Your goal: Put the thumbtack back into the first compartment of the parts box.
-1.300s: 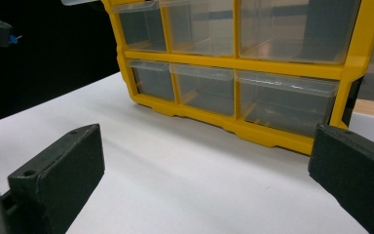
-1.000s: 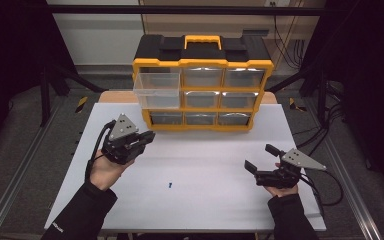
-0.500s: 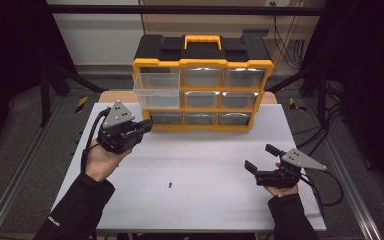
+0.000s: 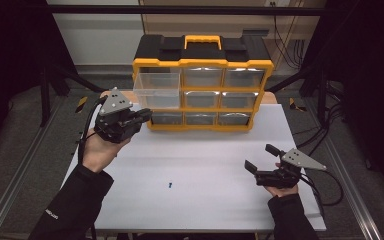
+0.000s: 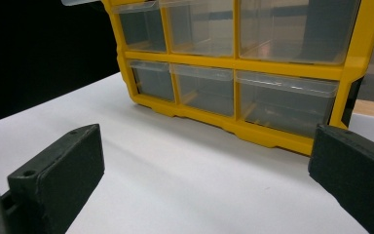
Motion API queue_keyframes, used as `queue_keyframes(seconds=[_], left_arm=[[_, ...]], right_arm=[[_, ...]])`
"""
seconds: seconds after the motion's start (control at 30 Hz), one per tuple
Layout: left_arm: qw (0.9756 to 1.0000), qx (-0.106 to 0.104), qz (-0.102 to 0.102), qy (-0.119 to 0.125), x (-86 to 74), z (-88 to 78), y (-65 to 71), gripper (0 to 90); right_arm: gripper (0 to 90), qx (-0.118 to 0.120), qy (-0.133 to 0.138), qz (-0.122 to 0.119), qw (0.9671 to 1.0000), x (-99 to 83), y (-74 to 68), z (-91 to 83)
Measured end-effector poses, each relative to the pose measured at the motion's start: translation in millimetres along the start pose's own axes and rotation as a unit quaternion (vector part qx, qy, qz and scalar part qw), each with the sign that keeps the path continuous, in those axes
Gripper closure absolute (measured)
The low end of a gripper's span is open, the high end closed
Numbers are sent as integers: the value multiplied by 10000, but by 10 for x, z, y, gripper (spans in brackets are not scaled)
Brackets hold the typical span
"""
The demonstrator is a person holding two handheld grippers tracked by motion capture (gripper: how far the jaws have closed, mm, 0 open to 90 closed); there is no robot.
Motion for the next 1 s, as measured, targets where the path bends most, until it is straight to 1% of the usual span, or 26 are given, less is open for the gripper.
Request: queue_keyframes(seconds=[0.03, 0.07, 0.13, 0.2, 0.3, 0.37, 0.47, 0.6, 0.63, 0.7, 0.77, 0.87, 0.9, 0.97, 1.0], left_arm=[[10000, 14, -31, 46, 18, -3, 1, 848], [10000, 13, 10, 26, 33, -15, -10, 848], [10000, 34, -24, 83, 72, -27, -15, 848], [10000, 47, 17, 73, 109, -43, -32, 848], [9999, 70, -10, 125, 172, -50, -35, 848], [9999, 86, 53, 88, 209, -57, -41, 848], [9998, 110, 55, 125, 263, -51, -39, 848], [9997, 206, 128, 68, 331, -42, -68, 848], [9997, 207, 79, 108, 355, -33, -71, 848], [9997, 195, 55, 150, 399, -32, -78, 848], [9997, 199, 115, 121, 430, -30, -83, 848], [9995, 253, 108, 133, 481, -7, -84, 848], [9995, 261, 142, 103, 491, -7, -90, 848], [9995, 278, 142, 108, 520, 4, -98, 848], [9994, 284, 105, 135, 534, 14, -100, 848]], right_arm=[[4, 15, 6, -22, 10000, -2, 2, -1], [4, 16, 2, -25, 10000, -2, 2, 0], [4, 38, 26, -28, 10000, -1, 1, 4], [4, 43, 8, -31, 10000, -3, 0, 2], [4, 44, 11, -30, 10000, -3, 0, 2], [4, 34, 24, -36, 10000, -2, 2, 4], [4, 18, 3, -21, 10000, -2, 2, -1], [4, 31, 2, -11, 10000, -2, 0, 1], [4, 40, 0, -42, 10000, -5, 3, 4], [4, 32, -14, -29, 10000, -5, -1, 4], [4, 42, 5, -22, 10000, -3, 0, 1], [4, 49, 6, -30, 10000, -4, 1, 3], [4, 42, -1, -39, 10000, -5, 2, 4], [4, 52, 8, -28, 10000, -3, 0, 2], [4, 33, 11, -5, 10000, -2, -1, 3]])
Point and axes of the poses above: each handheld gripper's, and its own axes: z roughly forward along the jaws, x roughly out of its top, y roughly to its right, the point moved 5 cm from there along z, roughly forward along the jaws, and after that the axes turned 8 degrees about -z, right-handed, at the moved point
